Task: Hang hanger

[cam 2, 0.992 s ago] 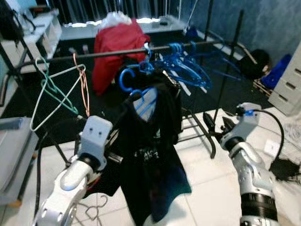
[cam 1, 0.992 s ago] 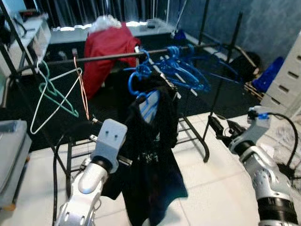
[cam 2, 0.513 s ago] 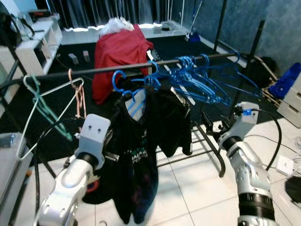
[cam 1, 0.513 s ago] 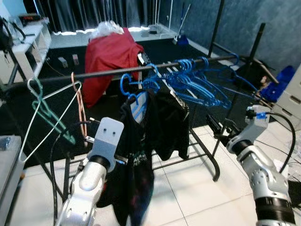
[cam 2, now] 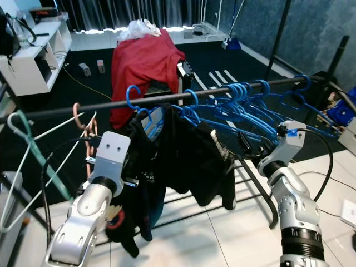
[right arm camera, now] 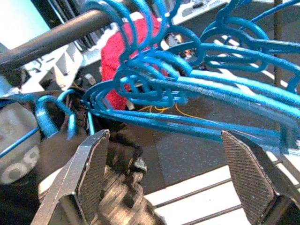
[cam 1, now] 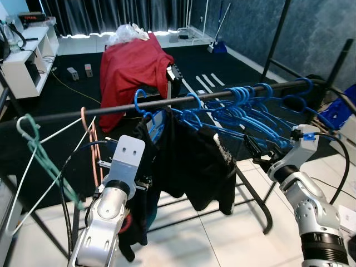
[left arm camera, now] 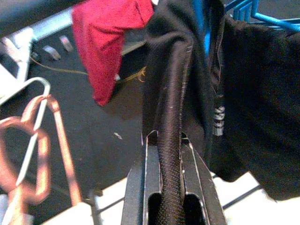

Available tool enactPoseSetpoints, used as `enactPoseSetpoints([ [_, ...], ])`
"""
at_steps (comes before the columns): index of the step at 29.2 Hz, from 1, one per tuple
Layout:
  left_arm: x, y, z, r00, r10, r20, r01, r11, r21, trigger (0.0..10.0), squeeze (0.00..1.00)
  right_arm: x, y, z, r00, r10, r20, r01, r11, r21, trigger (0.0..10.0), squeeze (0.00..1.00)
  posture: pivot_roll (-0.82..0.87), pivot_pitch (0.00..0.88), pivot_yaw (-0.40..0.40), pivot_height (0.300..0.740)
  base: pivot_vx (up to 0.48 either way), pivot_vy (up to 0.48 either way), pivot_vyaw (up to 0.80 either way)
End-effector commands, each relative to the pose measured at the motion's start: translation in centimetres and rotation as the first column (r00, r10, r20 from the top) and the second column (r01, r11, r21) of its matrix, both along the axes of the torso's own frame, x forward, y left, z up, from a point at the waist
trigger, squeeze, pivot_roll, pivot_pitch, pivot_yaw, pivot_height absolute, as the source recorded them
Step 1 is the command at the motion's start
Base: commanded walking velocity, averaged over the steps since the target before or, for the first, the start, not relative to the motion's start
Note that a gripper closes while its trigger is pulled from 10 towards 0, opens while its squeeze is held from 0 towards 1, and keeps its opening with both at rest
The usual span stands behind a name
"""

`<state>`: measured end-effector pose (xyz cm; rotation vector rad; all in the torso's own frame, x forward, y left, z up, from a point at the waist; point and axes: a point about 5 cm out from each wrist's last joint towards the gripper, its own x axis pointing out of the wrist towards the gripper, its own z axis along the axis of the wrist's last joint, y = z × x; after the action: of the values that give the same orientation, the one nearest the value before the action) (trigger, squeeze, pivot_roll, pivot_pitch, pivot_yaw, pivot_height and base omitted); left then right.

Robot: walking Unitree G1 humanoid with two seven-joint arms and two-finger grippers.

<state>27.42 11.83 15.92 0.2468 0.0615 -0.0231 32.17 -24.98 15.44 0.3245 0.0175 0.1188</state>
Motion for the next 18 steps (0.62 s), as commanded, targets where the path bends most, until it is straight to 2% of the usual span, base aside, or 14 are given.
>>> enactPoseSetpoints([
  [1, 0.1, 0.5, 0.1, 0.999, 0.040, 0.005, -0.040, 0.999, 0.004, 10.0, 0.00, 0.1, 0.2, 0.1, 1.000, 0.006, 0.000, -0.006, 1.000, -0.006, 10.0, 0.00, -0.05, 0.009, -0.023, 0.740, 0.000, 0.000, 0.00],
  [4, 0.0, 0.6, 0.0, 0.999, 0.050, -0.009, -0.050, 0.999, 0.007, 10.0, 0.00, 0.0, 0.2, 0.1, 1.000, 0.006, -0.001, -0.006, 1.000, -0.006, 10.0, 0.00, -0.05, 0.009, -0.023, 0.740, 0.000, 0.000, 0.00],
  [7, -0.4, 0.4, -0.9, 0.994, 0.077, -0.079, -0.077, 0.997, 0.004, 10.0, 0.00, 0.0, 0.1, 0.0, 1.000, 0.006, -0.005, -0.006, 1.000, -0.009, 10.0, 0.00, -0.05, 0.007, -0.024, 0.740, 0.000, 0.000, 0.00],
  [10, -0.6, 0.3, -1.3, 0.991, 0.081, -0.110, -0.081, 0.997, 0.007, 10.0, 0.00, 0.0, 0.1, 0.0, 1.000, 0.006, -0.007, -0.006, 1.000, -0.010, 10.0, 0.00, -0.05, 0.006, -0.024, 0.740, 0.000, 0.000, 0.00],
  [11, -1.0, 0.3, -2.4, 0.979, 0.099, -0.176, -0.098, 0.995, 0.013, 10.0, 0.00, 0.0, 0.2, 0.0, 1.000, 0.005, -0.009, -0.005, 1.000, -0.012, 10.0, 0.00, -0.05, 0.006, -0.024, 0.740, 0.000, 0.000, 0.00],
  [18, -1.3, 0.1, -2.8, 0.969, 0.108, -0.223, -0.110, 0.994, 0.004, 10.0, 0.00, 0.0, 0.2, 0.1, 1.000, 0.003, -0.011, -0.003, 1.000, -0.012, 10.0, 0.00, -0.05, 0.013, -0.022, 0.740, 0.000, 0.000, 0.00],
])
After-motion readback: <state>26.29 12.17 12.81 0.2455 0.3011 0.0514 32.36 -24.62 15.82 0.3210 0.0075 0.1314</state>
